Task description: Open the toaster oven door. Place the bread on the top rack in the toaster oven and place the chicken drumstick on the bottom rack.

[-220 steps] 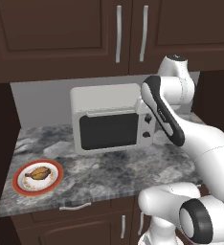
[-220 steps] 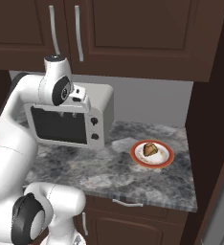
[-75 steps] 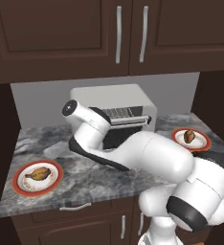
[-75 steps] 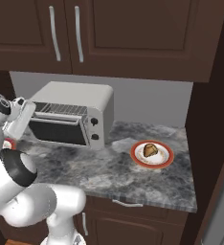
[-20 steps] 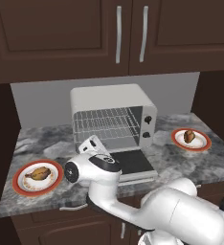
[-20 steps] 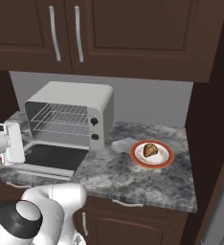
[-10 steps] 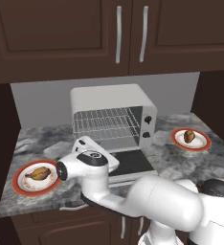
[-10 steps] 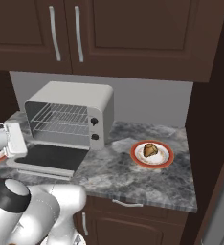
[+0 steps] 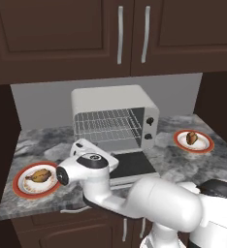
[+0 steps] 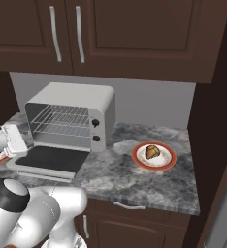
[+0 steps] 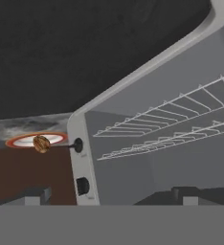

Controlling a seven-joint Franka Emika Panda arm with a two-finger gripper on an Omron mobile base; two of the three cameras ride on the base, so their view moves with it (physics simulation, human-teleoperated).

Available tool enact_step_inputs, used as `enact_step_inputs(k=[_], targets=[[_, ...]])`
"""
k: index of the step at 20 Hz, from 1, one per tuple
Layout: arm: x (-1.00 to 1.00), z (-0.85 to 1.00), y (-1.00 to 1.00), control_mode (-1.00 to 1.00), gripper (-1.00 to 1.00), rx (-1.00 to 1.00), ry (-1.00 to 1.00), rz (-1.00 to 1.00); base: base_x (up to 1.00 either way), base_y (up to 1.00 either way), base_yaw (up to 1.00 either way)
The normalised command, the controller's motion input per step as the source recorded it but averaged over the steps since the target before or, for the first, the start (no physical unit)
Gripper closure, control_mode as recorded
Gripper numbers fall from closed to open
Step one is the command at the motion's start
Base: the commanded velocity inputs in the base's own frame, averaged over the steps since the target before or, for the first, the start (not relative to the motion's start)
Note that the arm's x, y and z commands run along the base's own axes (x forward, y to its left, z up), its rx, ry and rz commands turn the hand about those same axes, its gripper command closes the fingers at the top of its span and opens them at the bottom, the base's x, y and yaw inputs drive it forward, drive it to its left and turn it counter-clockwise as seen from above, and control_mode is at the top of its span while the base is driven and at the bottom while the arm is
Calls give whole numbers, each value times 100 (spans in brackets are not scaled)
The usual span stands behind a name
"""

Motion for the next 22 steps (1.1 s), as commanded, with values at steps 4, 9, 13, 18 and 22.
enact_step_inputs(k=[4, 9, 13, 18, 22], targets=[[17, -4, -5, -100, -100, 0, 0, 5, 0, 0, 0], [17, -11, -11, -100, -100, 0, 0, 1, 0, 0, 0], [25, -7, -5, -100, -100, 0, 0, 1, 0, 0, 0], [19, -17, -2, -100, -100, -2, 0, 0, 0, 0, 0], [21, -8, 0, -100, -100, 0, -1, 1, 0, 0, 0]])
